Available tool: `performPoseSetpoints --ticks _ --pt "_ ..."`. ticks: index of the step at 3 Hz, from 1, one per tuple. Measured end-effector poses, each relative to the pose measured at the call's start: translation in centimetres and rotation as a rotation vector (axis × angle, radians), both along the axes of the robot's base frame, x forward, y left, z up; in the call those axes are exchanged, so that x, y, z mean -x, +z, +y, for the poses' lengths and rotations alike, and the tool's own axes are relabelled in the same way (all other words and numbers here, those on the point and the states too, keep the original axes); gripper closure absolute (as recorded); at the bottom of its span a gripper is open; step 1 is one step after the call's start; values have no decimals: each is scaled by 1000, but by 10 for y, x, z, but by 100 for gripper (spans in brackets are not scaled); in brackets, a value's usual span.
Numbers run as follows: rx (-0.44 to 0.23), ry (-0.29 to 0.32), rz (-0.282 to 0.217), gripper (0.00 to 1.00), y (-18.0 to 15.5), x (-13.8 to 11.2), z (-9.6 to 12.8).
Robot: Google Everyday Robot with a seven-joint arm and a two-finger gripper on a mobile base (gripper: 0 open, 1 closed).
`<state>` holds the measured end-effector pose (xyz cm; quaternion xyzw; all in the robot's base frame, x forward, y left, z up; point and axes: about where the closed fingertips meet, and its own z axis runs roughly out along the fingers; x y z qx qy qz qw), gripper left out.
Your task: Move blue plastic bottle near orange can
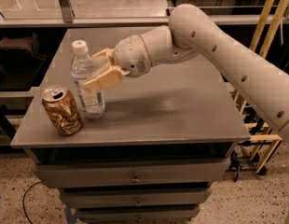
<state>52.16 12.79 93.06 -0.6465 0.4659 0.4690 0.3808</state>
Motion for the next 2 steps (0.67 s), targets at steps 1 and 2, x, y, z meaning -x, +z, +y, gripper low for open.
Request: performPoseSetpoints --ticks 1,2 --pt "0 4 0 51 0 1 2" --pt "0 8 0 27 0 2 4"
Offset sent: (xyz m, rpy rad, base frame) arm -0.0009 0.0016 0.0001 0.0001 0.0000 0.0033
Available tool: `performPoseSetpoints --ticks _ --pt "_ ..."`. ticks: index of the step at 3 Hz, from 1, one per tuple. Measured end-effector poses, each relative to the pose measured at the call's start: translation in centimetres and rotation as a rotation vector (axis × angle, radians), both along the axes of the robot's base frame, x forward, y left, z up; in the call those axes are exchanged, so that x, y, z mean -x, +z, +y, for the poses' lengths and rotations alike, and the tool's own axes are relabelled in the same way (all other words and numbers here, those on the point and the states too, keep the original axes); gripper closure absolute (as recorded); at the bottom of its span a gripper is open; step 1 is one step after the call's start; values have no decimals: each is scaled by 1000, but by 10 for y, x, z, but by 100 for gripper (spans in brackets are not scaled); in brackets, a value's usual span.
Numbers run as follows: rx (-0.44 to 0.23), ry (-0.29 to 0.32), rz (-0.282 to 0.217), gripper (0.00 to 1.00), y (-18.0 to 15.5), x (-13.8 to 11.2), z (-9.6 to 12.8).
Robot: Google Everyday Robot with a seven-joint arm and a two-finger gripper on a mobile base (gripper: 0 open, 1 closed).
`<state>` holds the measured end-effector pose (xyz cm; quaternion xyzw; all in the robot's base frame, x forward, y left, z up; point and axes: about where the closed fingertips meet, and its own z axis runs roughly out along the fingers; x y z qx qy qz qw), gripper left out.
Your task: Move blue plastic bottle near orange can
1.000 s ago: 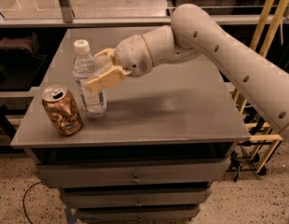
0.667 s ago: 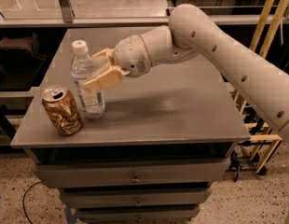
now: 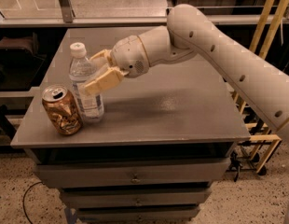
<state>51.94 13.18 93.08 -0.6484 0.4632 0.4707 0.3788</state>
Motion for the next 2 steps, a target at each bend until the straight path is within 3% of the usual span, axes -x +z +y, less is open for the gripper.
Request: performPoseSetpoints --ticks 1,2 --pt "0 5 0 4 0 1 2" --pt "0 7 0 0 0 2 3"
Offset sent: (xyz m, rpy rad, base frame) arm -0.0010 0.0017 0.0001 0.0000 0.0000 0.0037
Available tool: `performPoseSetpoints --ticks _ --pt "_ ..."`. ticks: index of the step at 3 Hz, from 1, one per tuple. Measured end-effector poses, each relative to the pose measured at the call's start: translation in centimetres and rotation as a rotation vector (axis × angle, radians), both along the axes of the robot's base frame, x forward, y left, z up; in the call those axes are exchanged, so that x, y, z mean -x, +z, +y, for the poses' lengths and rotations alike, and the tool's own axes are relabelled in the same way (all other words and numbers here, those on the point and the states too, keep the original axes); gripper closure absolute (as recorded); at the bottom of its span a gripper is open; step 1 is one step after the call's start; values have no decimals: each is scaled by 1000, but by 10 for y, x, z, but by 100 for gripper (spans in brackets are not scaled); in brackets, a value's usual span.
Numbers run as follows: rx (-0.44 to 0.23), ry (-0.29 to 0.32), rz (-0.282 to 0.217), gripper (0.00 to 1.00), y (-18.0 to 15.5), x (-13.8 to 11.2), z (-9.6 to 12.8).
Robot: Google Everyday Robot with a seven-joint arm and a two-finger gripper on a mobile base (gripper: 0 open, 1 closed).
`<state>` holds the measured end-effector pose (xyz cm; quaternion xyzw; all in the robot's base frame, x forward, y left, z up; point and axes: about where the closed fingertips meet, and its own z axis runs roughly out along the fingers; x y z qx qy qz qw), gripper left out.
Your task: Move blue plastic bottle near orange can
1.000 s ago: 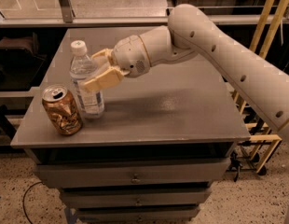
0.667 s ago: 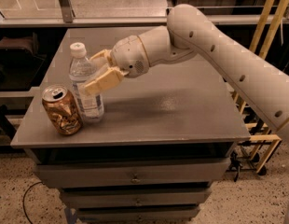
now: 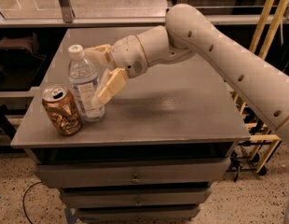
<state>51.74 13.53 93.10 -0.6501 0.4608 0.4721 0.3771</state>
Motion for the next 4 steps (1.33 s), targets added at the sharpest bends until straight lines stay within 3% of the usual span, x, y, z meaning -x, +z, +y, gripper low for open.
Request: performPoseSetpoints --ticks 2,3,4 --pt "43 -40 -13 0 4 4 -21" --pt "83 -126 -44 0 10 8 -61" --pt "105 -245 -36 0 -7 5 -122"
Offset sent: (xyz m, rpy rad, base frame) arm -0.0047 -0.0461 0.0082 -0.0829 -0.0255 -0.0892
